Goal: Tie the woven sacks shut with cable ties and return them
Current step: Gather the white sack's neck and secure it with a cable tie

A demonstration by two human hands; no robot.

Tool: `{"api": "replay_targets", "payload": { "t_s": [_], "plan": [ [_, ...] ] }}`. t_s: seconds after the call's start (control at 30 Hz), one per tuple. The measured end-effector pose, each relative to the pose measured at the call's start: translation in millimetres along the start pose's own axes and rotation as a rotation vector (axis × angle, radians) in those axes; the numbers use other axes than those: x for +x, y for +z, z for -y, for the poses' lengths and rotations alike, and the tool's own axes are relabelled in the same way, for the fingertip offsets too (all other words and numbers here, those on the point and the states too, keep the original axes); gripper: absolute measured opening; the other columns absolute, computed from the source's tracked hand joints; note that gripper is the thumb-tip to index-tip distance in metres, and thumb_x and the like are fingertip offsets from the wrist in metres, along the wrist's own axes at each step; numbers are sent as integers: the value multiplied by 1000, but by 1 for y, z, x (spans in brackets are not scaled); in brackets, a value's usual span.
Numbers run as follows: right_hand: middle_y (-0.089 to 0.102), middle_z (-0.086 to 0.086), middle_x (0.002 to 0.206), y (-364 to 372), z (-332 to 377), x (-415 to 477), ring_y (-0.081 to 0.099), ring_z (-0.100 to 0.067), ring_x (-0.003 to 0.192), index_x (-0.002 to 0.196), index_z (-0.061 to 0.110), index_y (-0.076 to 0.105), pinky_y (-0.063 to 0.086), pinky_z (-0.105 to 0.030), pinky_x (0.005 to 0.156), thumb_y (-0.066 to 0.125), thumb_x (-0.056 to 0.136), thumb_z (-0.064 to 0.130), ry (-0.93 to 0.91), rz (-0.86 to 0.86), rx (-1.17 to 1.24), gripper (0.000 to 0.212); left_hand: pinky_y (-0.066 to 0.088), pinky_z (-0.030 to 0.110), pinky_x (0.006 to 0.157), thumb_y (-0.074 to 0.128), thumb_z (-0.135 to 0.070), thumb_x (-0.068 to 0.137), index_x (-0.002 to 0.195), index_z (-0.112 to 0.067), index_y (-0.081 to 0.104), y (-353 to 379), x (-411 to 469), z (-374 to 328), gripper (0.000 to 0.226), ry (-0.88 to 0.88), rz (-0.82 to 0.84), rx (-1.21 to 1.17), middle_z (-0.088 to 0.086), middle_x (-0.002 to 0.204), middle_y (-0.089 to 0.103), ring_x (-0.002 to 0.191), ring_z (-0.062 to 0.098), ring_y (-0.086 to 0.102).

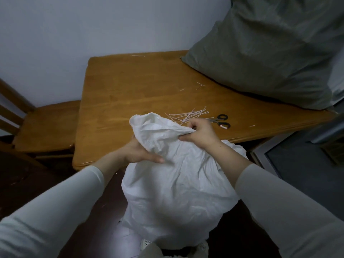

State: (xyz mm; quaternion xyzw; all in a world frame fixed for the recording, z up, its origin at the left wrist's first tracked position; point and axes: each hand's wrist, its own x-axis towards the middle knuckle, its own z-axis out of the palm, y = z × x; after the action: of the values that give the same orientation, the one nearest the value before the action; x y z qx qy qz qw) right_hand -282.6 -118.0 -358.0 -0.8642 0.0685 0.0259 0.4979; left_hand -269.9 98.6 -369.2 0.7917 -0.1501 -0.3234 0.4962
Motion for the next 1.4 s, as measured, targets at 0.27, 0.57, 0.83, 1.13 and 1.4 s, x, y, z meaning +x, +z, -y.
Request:
{"api": "replay_targets", "payload": {
  "t_s": [0.27, 0.57, 0.83, 1.13, 1.4],
  "plan": [
    [52, 5, 59, 13, 16, -5, 46, -10, 59, 53, 27, 51, 38, -25, 59, 68, 66, -10, -186, 107, -9, 43, 48, 43, 99, 86, -41, 53, 114, -12, 60, 78, 36, 4, 72, 72, -259, -222, 6, 117, 63, 110, 19, 60],
    [63, -4, 77, -58, -22, -20, 57, -10, 66, 80, 11, 66, 47, -22, 66, 56, 79, -9, 107, -26, 15, 23, 45, 42, 102, 85, -15, 63, 125, -14, 52, 68, 38, 17, 70, -126, -500, -402, 3, 126, 58, 114, 22, 55],
    [60, 3, 91, -33, -44, -41, 55, -12, 89, 86, 10, 66, 44, -30, 79, 78, 70, 13, 8, 236, -218, 20, 50, 41, 95, 85, -14, 62, 120, -16, 56, 69, 36, 16, 65, -188, -493, -447, 3, 118, 62, 107, 24, 60],
    [43, 2, 142, -40, -28, -21, 39, -21, 129, 137, 33, 38, 39, -38, 99, 71, 79, 24, -38, 111, -658, 68, 46, 45, 100, 87, -19, 59, 125, -19, 52, 71, 29, 12, 74, -180, -418, -386, 1, 123, 59, 113, 23, 56],
    [69, 0, 90, -31, -9, -14, 62, -22, 84, 83, 23, 70, 47, -30, 64, 69, 79, 29, 10, 102, -682, 8, 49, 16, 75, 72, -2, 76, 102, -8, 58, 66, 23, 12, 30, -77, -382, -290, -1, 93, 59, 84, 7, 56]
  ]
}}
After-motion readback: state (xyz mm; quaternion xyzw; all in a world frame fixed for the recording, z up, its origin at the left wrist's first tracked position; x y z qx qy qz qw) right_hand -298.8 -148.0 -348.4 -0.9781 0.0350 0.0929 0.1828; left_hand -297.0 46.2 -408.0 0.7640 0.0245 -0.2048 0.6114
